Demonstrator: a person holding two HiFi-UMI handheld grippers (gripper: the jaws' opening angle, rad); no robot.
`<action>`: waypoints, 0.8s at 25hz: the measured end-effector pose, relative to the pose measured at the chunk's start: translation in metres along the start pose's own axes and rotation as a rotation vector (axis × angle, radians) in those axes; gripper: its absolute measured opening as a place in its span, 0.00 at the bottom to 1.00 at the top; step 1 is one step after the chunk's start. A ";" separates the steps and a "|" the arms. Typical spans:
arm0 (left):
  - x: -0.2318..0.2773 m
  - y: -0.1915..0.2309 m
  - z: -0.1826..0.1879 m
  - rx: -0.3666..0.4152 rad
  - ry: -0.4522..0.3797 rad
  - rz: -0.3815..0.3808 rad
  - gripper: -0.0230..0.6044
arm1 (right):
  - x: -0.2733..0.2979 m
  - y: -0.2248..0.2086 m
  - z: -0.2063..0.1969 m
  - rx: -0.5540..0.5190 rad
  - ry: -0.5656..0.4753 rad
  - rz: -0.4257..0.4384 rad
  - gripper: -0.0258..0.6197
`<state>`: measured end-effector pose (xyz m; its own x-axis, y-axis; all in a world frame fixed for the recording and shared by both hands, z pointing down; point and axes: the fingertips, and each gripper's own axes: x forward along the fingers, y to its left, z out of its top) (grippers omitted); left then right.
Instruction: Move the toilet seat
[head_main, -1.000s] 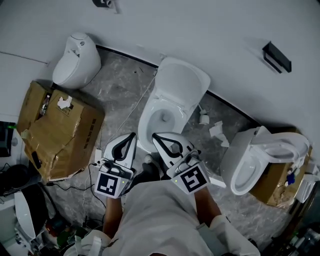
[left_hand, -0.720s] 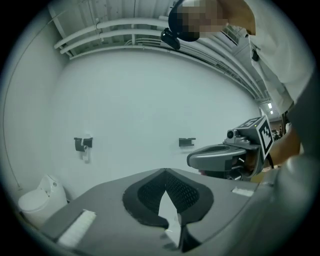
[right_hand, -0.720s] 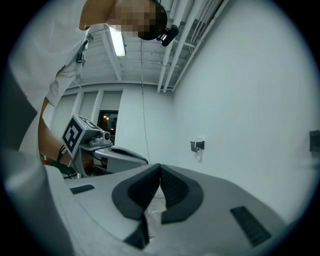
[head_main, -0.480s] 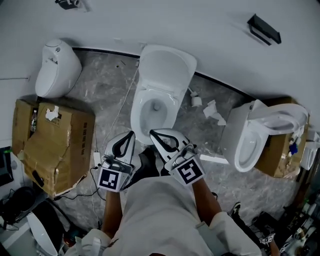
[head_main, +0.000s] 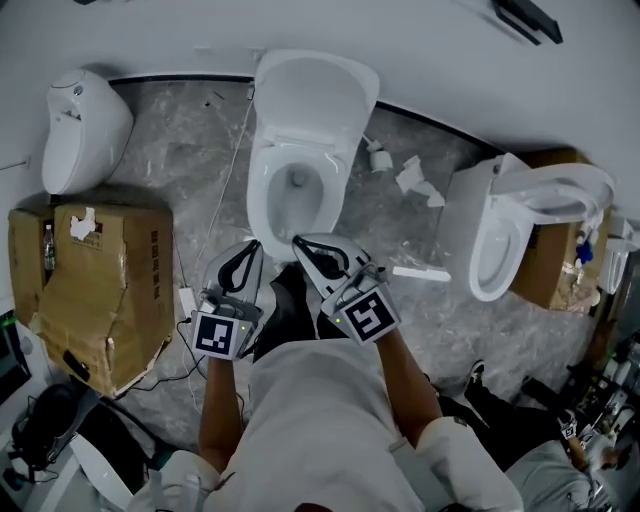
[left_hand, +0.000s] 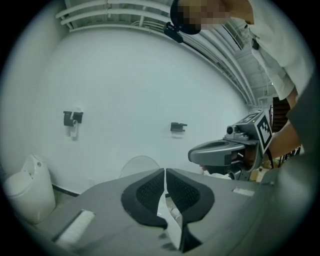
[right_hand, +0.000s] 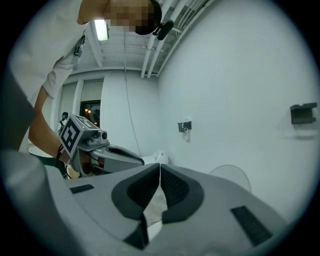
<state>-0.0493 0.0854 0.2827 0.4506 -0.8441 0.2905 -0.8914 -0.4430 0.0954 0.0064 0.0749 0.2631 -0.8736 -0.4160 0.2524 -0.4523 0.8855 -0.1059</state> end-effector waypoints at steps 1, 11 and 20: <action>0.002 0.002 -0.007 -0.004 0.012 -0.006 0.06 | 0.002 0.000 -0.006 -0.001 0.010 0.000 0.05; 0.020 0.015 -0.093 -0.037 0.132 -0.055 0.12 | 0.028 0.000 -0.092 0.061 0.146 0.016 0.17; 0.030 0.025 -0.189 -0.108 0.252 -0.058 0.23 | 0.041 -0.002 -0.187 0.125 0.250 0.008 0.17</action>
<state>-0.0672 0.1062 0.4732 0.4873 -0.7106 0.5076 -0.8703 -0.4426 0.2160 0.0056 0.0947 0.4538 -0.8129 -0.3314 0.4789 -0.4777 0.8498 -0.2228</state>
